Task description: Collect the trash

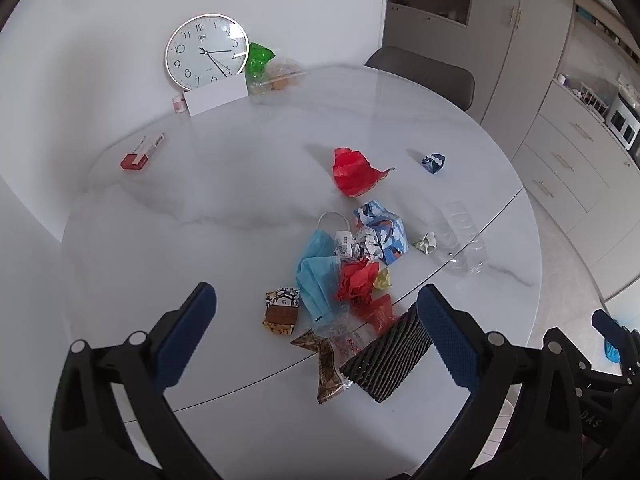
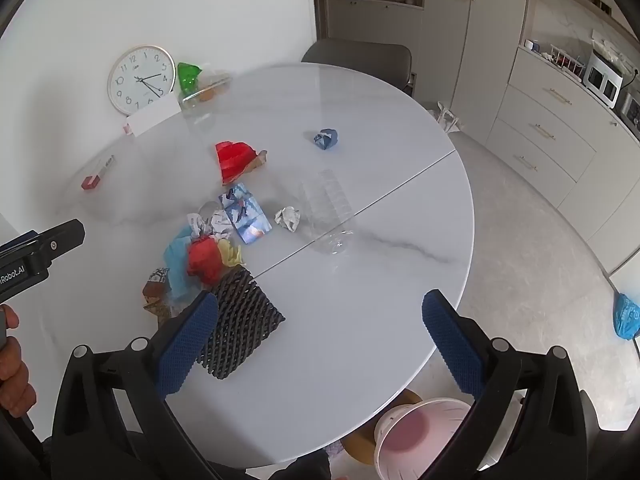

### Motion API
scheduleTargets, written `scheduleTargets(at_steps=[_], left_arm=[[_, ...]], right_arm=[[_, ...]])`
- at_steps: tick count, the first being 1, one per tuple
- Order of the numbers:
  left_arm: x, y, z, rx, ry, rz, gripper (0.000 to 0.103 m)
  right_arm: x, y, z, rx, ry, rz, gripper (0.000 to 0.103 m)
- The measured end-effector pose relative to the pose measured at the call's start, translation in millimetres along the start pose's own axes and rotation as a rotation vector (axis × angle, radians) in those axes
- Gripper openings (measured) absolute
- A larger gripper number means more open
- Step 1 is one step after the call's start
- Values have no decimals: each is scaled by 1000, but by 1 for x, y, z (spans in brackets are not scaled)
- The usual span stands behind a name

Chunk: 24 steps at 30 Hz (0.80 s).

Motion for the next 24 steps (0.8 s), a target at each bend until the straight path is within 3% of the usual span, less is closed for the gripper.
scheduleTargets(at_steps=[24], left_arm=[[1,-2,-4,-1,-5,0,97]], right_arm=[[-2,1,-1,-1,0,-1,101]])
Point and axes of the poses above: each gripper's, at about its wrist camera, not at the fingertips, and x roughly the way its jaws point, z to its right, y to its top, the point moved 4 cm from there along x, roughly the way its jaws point, and after that the axes turned 4 degrees about -y, right-handed, at the moved point
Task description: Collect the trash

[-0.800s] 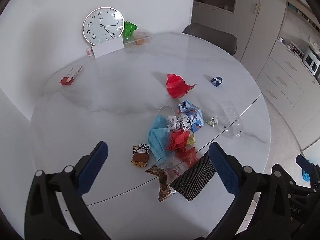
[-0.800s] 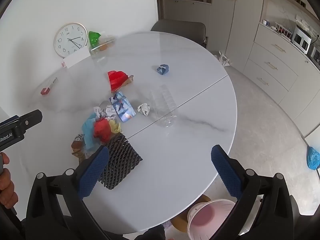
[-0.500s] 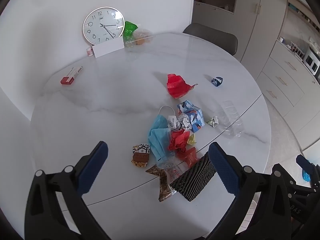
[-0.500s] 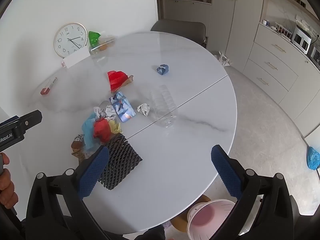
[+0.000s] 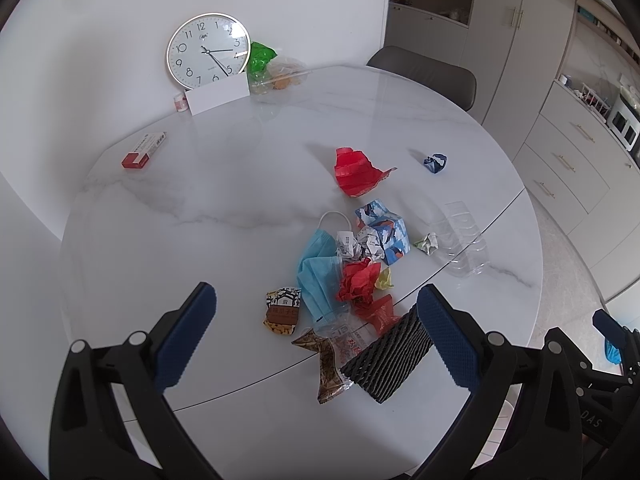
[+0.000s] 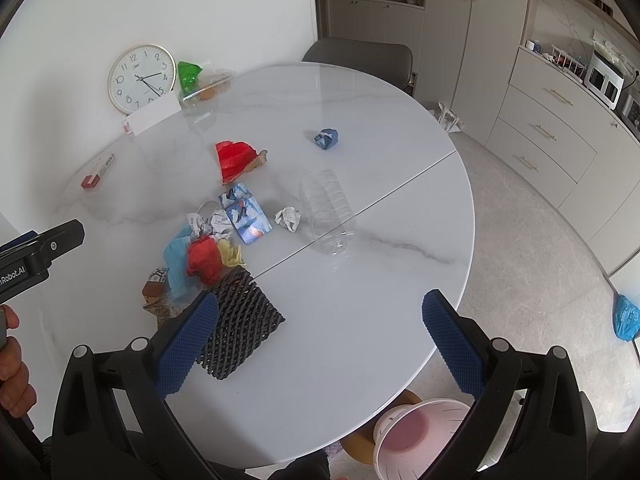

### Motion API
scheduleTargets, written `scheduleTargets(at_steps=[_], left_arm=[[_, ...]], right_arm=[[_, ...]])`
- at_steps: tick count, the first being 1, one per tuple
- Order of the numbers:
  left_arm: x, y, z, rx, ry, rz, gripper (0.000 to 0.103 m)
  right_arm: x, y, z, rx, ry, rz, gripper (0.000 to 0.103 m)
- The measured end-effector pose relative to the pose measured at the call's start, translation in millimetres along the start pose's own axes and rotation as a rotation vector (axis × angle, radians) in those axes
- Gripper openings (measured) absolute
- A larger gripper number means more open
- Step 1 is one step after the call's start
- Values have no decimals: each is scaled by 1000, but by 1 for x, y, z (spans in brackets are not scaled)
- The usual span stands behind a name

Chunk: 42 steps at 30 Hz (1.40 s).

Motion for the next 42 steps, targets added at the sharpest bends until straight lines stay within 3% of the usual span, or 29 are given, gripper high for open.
scheduleTargets(at_steps=[20,35,39,42], left_arm=[[0,-1,-1,-1,-1,0,97],[2,-3,-3,2,-9,1,97],[5,-6,-12,17,-29,22,97],[11,-8,-23,35,-56,22,97]], right_arm=[[2,-2,-4,-23,-14,-7,101],[2,-2,-7,-1,21,21,101],[12,-4,-21,17,67,32,101],[30,-9,-40,23,81,-8,101]])
Point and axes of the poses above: each gripper's, at about its wrist camera, not at the fingertips, and x roughly the way its jaws point, z to its right, y to its top, the point moved 4 cm from there along x, roughly the way its jaws point, and after that the axes turned 4 degrees about -y, right-handed, at the moved point
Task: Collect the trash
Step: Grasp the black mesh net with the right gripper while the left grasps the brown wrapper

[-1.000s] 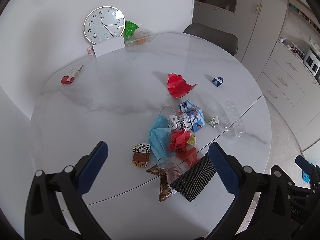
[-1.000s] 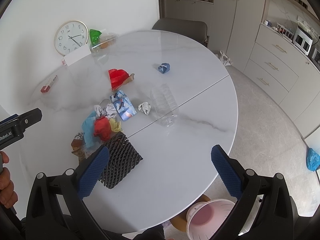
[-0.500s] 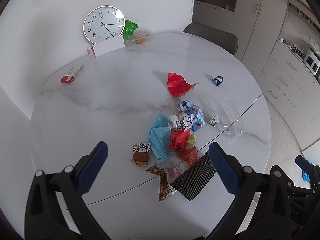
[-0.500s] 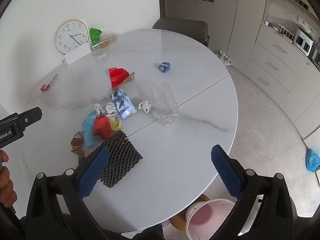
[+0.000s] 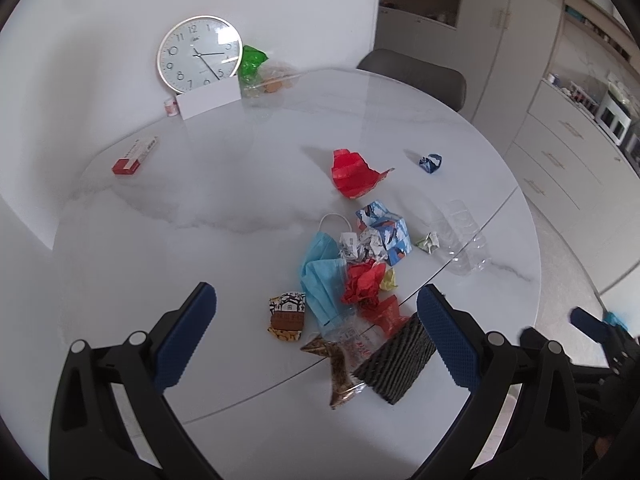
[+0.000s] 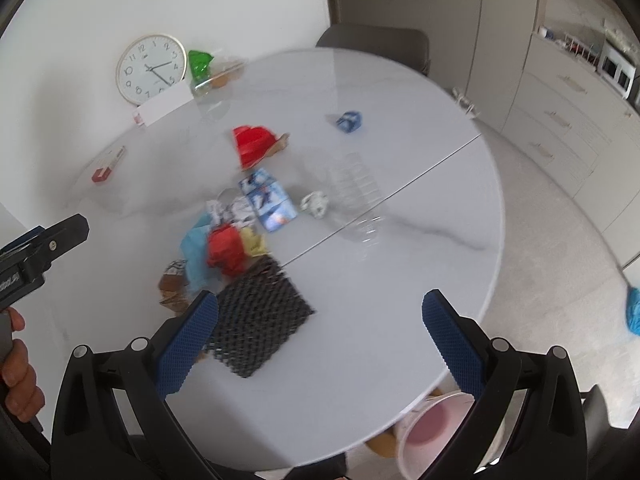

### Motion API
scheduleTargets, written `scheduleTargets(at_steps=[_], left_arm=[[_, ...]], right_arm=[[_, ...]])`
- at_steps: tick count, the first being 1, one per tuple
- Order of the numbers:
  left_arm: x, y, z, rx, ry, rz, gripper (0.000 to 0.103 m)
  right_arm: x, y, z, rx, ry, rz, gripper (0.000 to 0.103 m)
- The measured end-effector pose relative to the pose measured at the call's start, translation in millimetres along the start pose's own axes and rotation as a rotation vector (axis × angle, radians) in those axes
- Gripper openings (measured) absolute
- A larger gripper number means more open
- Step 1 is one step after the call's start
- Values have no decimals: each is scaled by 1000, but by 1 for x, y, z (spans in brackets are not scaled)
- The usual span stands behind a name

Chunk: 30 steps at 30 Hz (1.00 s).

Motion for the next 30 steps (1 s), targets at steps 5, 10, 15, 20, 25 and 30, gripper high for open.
scheduleTargets(at_steps=[5,10,15,20,25,30], left_arm=[[16,-11,-29,52,-10,-16,97],[30,-20,-52,121,-15,-41,97],[47,-27,-59,175,-67,-81,97],[64,-35,-48,238,-153,-121,97],[84,-50,-28,245,-279,-196,97],[107,-71,-6,206,-325,-279,94]], right_arm=[[39,3,-35,65,47,-8,101],[84,2,-53,175,7,-93,95],[117,-11,-41,268,-50,-159,66],[113,-42,-22,377,8,-258,22],[85,-50,-2,455,86,-228,15],[51,-49,27,473,92,-166,14]])
Point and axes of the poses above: each gripper's, at about its wrist camera, not at the fingertips, and x roughly the way its jaws point, z to its right, y to its top, the point moved 4 cm from there along x, roughly the way its jaws point, and after that the axes turned 4 degrees about -y, right-handed, at the moved point
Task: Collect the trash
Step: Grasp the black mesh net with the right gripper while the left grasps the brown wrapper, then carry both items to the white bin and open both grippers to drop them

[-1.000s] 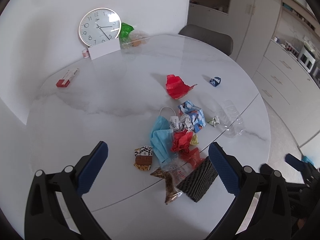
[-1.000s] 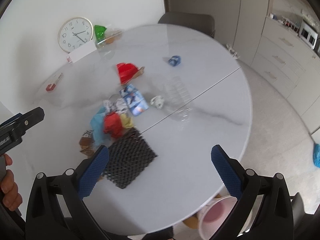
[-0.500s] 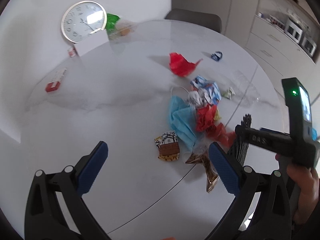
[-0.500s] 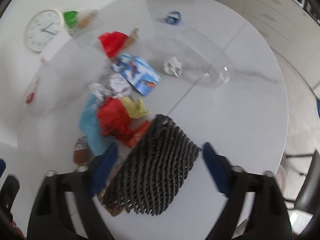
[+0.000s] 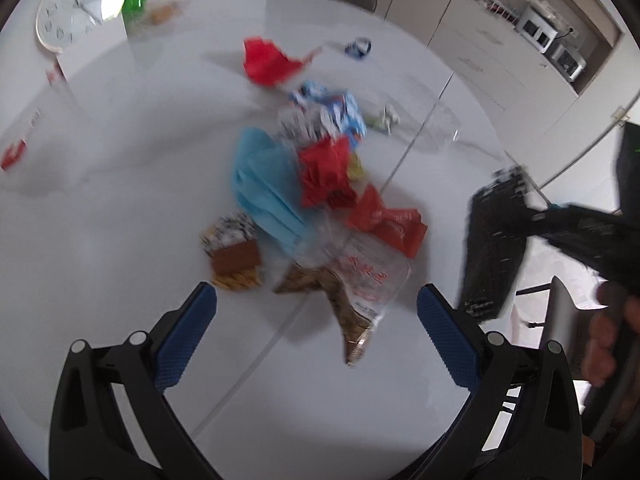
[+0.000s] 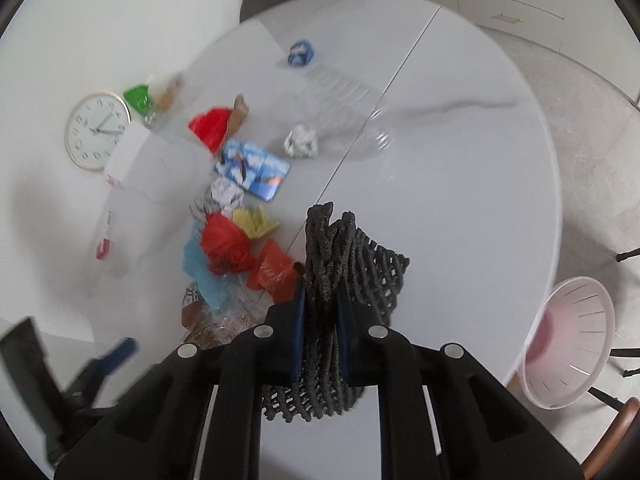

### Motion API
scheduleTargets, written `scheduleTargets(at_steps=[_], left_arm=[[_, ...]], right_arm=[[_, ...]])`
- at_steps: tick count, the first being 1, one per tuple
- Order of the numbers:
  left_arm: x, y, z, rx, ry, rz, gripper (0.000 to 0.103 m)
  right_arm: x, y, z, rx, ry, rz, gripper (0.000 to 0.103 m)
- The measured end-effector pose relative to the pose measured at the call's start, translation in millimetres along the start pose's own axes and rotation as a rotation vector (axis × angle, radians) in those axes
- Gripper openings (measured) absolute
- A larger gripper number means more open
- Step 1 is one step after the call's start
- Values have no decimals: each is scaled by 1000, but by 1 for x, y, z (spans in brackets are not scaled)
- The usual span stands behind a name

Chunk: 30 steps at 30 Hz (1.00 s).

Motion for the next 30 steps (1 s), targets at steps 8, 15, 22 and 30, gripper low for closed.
scheduleTargets(at_steps=[8,15,22,30], left_arm=[[54,-15,9,-178,-30,-93,66],[71,-24,1,-380,-82,-67,25],[59,-27,11,-351,-28,-32,18],[6,-20,70,-48,-25,-54,18]], right_arm=[[-37,18,52,-9,-29,33,14],[-45,20,95,-29,-47,11,15],[-56,7,142,-40,-82,6,15],[-57,-43,249,66,-274,-33,17]])
Point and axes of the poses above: each gripper's, at about its wrist camera, not at the fingertips, and x roughly the way its jaws point, z to its right, y to its top, the point moved 4 cm from there along x, roughly the way its jaws point, and after that the axes turned 4 degrees about -y, right-handed, at the moved point
